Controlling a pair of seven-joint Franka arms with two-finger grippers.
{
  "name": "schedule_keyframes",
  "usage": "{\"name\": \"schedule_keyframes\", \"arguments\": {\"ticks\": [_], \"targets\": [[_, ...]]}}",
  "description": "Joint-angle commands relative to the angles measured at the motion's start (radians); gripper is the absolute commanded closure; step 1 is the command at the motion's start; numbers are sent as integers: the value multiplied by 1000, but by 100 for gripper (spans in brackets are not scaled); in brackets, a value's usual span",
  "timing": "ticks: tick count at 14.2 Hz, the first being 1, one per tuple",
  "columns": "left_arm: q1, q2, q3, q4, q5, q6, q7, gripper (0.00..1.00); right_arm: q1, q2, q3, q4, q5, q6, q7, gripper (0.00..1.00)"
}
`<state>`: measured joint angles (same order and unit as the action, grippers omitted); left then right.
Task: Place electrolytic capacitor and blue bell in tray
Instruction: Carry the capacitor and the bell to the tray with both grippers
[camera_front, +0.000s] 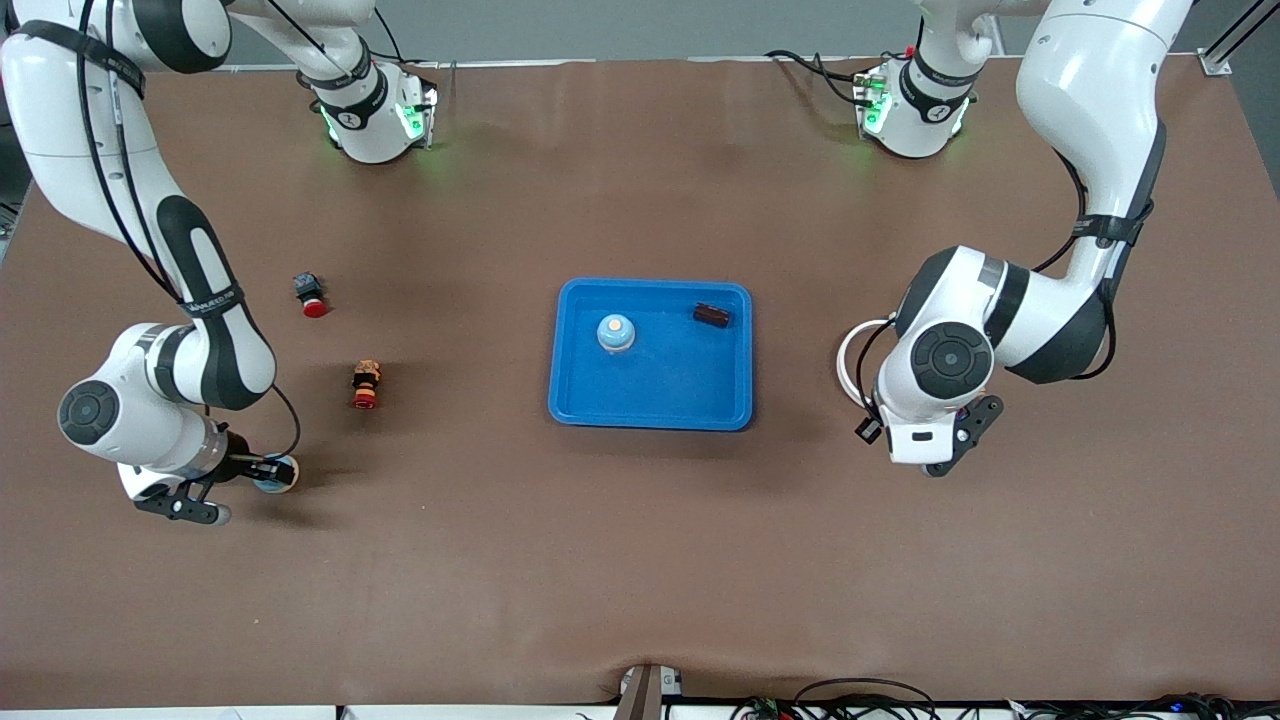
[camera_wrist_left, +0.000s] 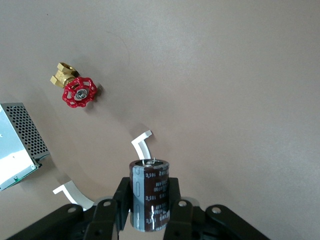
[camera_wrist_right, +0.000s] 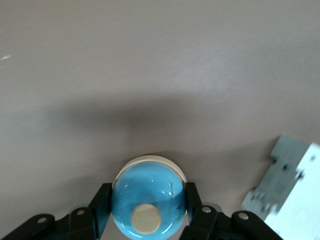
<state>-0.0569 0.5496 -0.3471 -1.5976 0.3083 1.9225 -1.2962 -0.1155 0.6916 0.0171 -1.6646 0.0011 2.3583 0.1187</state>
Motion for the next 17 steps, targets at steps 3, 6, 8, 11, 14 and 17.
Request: {"name": "schedule_keyframes", "arguments": {"ticks": [3, 6, 8, 11, 14, 17], "targets": [[-18, -7, -7, 11, -6, -8, -9, 100, 78, -132, 9, 14, 5, -204, 174, 100], [-59, 19, -12, 11, -38, 27, -101, 100, 154, -184, 10, 8, 8, -261, 338, 100], [-86, 36, -12, 5, -87, 61, -164, 100, 207, -210, 12, 5, 13, -292, 444, 100], [-138, 43, -10, -53, -224, 195, -300, 100, 302, -254, 12, 5, 69, -346, 590, 100], [-205, 69, -10, -88, -224, 318, -481, 100, 399, -297, 12, -10, 76, -366, 743, 100], [-251, 90, -10, -143, -224, 419, -583, 100, 489, -322, 10, -29, 109, -352, 875, 100]]}}
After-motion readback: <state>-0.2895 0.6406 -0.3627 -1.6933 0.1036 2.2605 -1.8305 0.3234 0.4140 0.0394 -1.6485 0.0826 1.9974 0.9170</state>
